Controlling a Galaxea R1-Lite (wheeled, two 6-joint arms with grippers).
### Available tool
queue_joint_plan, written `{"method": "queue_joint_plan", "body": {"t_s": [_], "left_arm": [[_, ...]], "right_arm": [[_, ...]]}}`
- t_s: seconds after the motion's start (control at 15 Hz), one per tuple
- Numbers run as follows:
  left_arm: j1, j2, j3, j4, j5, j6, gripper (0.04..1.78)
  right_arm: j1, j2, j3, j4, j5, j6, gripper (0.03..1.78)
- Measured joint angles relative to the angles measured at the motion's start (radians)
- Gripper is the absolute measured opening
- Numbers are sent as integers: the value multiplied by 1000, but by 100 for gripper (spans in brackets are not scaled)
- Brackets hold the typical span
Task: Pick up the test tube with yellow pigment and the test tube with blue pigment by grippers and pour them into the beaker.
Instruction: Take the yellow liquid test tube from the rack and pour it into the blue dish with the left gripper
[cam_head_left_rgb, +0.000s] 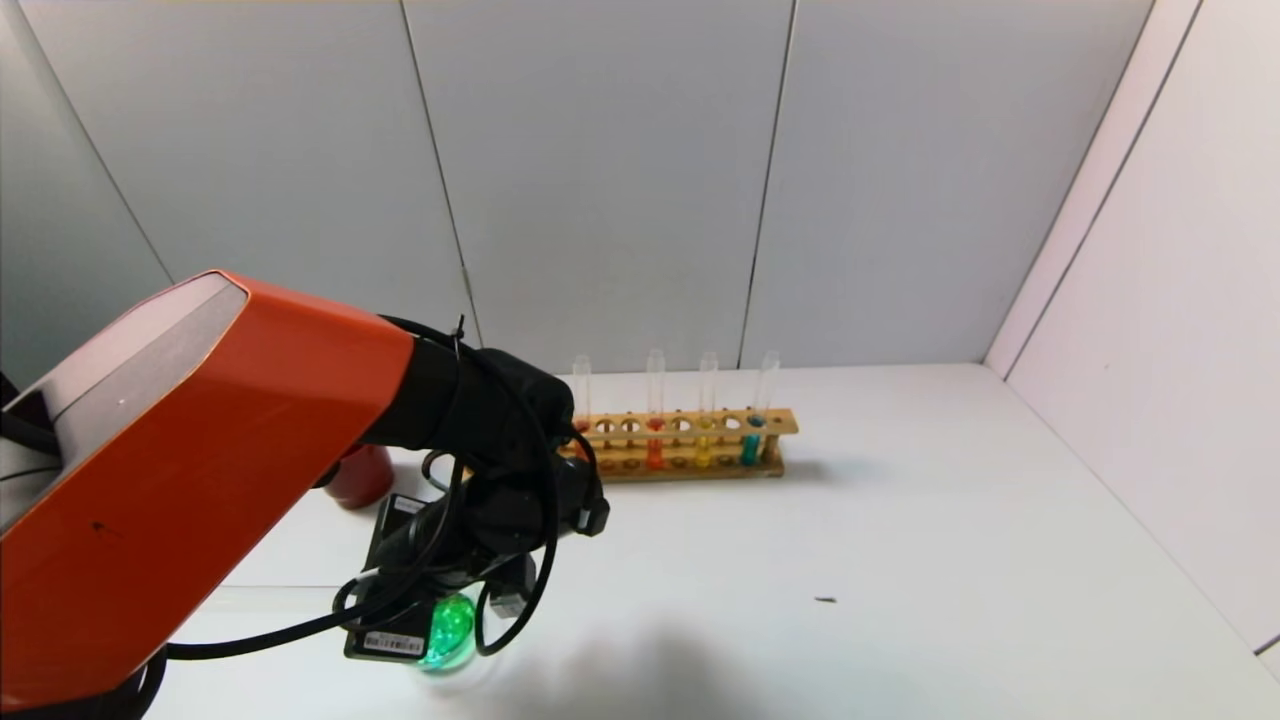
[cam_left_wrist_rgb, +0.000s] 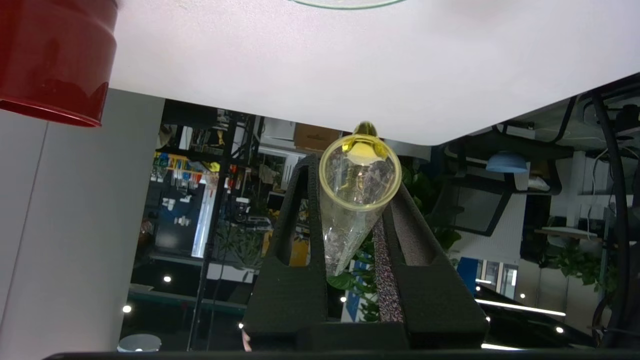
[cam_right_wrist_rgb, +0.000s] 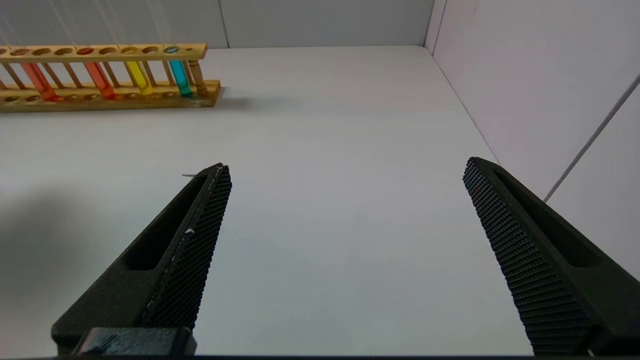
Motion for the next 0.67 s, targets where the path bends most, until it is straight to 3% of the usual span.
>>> {"method": "queue_joint_plan", "body": {"t_s": [0.53,0.67], "left_arm": [[2,-20,9,40,-8,-16,32],[1,-31,14,11,-63,-47,32]], "right_arm": [[0,0,0,0,0,0,170],[0,0,0,0,0,0,170]]}}
